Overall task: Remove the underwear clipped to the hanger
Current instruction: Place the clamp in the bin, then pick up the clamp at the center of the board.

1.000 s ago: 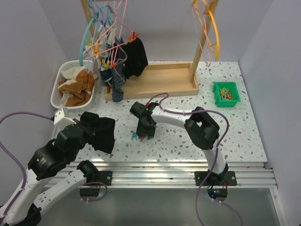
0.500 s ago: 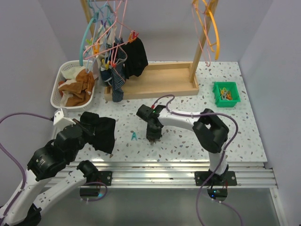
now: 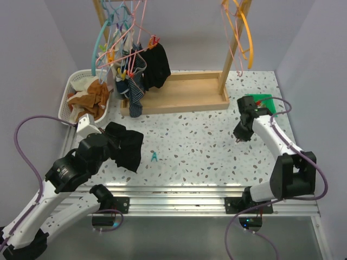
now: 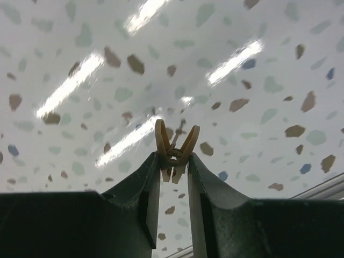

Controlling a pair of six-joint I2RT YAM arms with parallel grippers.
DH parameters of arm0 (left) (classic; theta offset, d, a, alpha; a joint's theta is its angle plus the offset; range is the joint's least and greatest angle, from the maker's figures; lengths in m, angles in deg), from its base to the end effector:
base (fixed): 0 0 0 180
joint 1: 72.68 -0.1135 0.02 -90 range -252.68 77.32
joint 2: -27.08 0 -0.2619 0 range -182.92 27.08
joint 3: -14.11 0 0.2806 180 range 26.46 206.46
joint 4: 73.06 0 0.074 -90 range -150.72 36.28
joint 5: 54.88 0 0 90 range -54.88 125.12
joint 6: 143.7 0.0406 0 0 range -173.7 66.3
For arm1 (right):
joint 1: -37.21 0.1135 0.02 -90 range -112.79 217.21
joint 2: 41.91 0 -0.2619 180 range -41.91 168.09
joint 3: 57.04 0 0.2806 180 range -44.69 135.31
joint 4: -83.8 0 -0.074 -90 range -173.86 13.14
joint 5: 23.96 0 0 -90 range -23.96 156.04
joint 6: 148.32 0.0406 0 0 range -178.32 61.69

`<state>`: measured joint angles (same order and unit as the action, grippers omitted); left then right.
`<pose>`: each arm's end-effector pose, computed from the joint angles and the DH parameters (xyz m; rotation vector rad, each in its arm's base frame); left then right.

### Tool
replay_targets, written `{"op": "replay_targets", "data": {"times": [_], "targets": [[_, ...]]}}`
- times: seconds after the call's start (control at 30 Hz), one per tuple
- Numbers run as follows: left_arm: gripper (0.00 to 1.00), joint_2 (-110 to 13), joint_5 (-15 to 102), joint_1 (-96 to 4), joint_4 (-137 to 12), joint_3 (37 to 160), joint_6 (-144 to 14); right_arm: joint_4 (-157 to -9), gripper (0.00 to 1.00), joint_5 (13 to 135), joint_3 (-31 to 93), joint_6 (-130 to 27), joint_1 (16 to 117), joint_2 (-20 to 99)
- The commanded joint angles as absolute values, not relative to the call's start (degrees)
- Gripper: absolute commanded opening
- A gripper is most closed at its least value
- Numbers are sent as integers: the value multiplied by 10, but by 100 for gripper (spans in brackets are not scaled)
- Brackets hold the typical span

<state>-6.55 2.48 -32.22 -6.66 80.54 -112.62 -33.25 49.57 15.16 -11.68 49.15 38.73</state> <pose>0.1115 -0.0663 0.3507 -0.6501 1.9829 -0.4524 0.2871 0.0489 0.2237 0.8719 2.5746 -0.1252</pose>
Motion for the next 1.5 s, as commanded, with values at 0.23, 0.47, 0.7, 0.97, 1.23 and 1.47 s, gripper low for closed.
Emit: {"op": "replay_targets", "data": {"times": [0.23,0.47,0.7,0.97,1.23,1.47], "targets": [[0,-109,52,-324,-135,842,-1077,-411,0,478,411,-175,277,530],[0,-112,50,-324,-121,858,-1087,-455,12,526,500,-153,213,607],[0,-108,35,-324,-111,858,-1099,-512,68,655,516,-172,204,656],[0,-96,25,-324,-117,842,-1104,-483,78,691,426,-189,211,550],[0,-87,30,-324,-114,810,-1107,-411,80,731,257,-280,419,386],[0,-67,21,-324,-102,812,-1110,-401,80,702,228,-249,706,418]]}}
